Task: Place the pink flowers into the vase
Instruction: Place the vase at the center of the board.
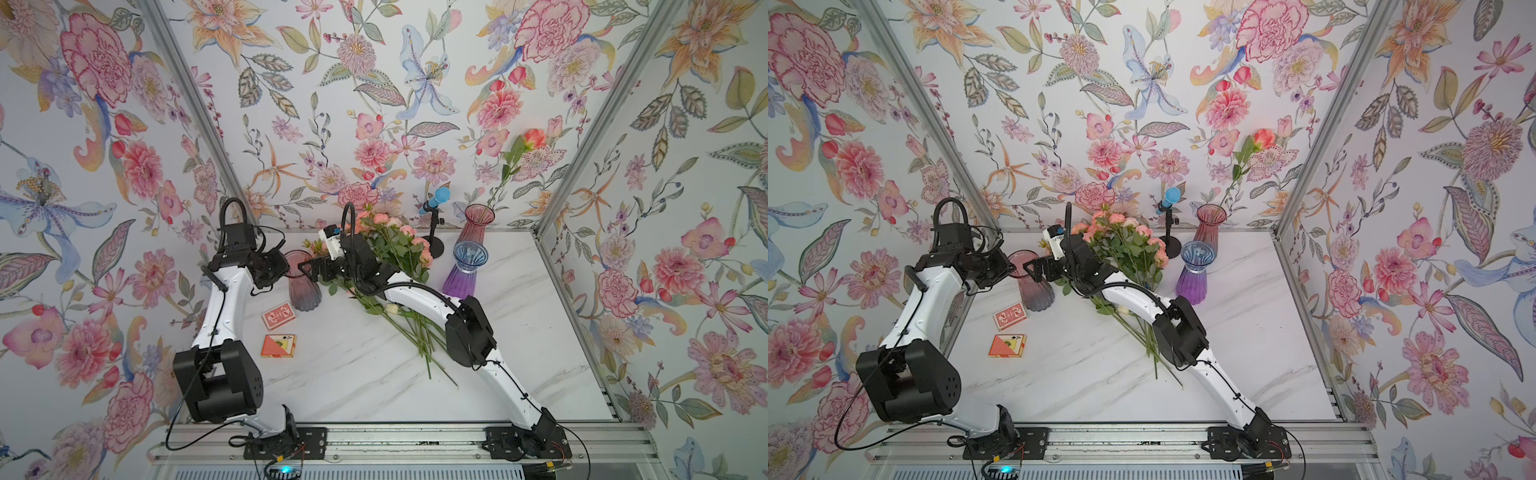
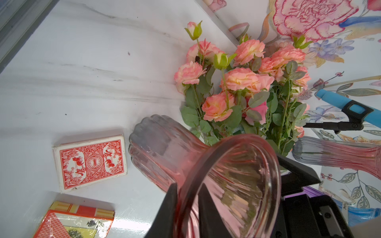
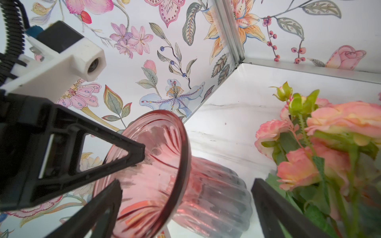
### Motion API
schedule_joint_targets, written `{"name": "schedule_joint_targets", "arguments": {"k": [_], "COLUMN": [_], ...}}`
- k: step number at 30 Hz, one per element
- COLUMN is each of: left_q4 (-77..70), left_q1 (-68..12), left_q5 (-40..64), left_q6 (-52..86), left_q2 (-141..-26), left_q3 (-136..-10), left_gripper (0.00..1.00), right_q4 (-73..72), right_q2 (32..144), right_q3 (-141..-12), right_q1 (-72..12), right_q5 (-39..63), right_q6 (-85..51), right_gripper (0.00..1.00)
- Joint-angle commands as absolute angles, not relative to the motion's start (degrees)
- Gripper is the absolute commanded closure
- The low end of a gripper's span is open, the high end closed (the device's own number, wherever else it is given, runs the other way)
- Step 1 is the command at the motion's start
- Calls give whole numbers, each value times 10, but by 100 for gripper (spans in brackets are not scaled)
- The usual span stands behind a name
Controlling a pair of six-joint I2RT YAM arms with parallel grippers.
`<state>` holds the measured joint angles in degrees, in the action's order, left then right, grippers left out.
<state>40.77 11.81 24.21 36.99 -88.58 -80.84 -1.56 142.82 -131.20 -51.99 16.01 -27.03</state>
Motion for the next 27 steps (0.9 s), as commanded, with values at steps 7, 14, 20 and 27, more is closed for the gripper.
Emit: {"name": "schedule_joint_targets", "arguments": {"k": [7,14,20,27], "left_q4": [381,389,392,376], "left_q1": [115,115,116,134], "left_q5": [243,216,189,168], "left_q6": [348,326,306,281], "left_q2": [-863,-854,-835,-788], "left_q3": [-833,-834,-828,-785], "left_gripper": [70,64,46,16], "right_q4": [-11,-11,-7,-7], "right_q2": [1411,1412,1408,1401], "right_q3": [-1337,-1344,-1346,-1349], "right_q1": [-519,-520,-520,-523], "right_q5": [165,165,165,173], "right_q6": [-271,-271,-269,-259], "right_gripper": [1,1,1,1]}}
